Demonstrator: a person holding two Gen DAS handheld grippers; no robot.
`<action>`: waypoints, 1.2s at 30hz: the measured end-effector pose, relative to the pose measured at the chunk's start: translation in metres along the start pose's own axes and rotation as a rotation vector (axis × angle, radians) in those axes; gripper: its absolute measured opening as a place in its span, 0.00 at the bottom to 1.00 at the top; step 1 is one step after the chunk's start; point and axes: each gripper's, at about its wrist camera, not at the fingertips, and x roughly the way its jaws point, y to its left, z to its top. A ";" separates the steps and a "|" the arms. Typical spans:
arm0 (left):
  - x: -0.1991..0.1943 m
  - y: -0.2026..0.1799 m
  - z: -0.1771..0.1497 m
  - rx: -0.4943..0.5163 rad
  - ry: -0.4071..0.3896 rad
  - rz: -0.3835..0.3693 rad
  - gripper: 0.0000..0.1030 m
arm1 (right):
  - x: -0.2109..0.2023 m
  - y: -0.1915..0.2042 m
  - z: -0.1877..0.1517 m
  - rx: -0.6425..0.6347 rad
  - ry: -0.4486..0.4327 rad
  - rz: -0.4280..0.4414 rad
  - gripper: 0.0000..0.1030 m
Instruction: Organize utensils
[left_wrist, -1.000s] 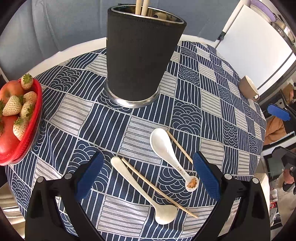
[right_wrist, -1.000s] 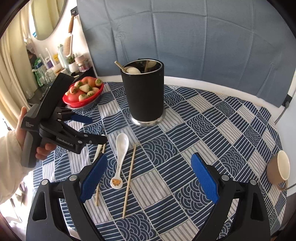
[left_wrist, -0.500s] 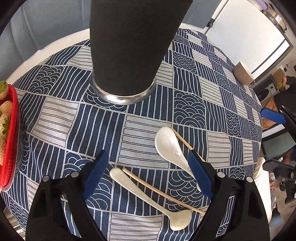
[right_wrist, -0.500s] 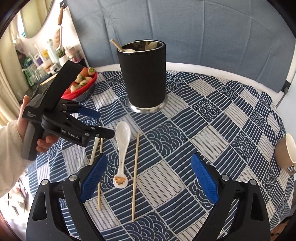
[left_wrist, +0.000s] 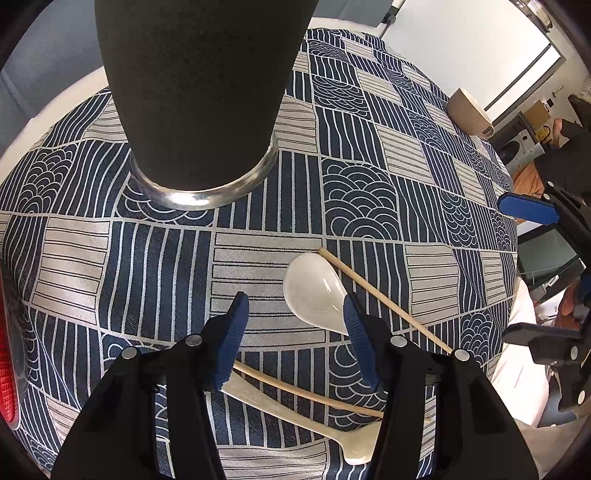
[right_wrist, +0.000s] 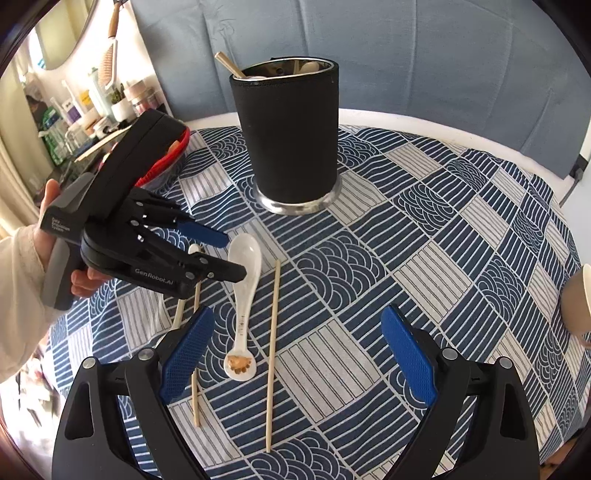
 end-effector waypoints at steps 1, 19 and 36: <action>0.002 0.001 0.001 -0.003 0.007 -0.013 0.36 | 0.002 0.000 -0.001 0.001 0.006 0.000 0.85; -0.026 -0.008 -0.002 0.005 -0.038 -0.050 0.08 | 0.036 0.026 -0.013 -0.025 0.066 0.040 0.85; -0.064 -0.018 -0.019 -0.025 -0.136 -0.055 0.07 | 0.069 0.042 -0.006 0.015 0.101 0.230 0.27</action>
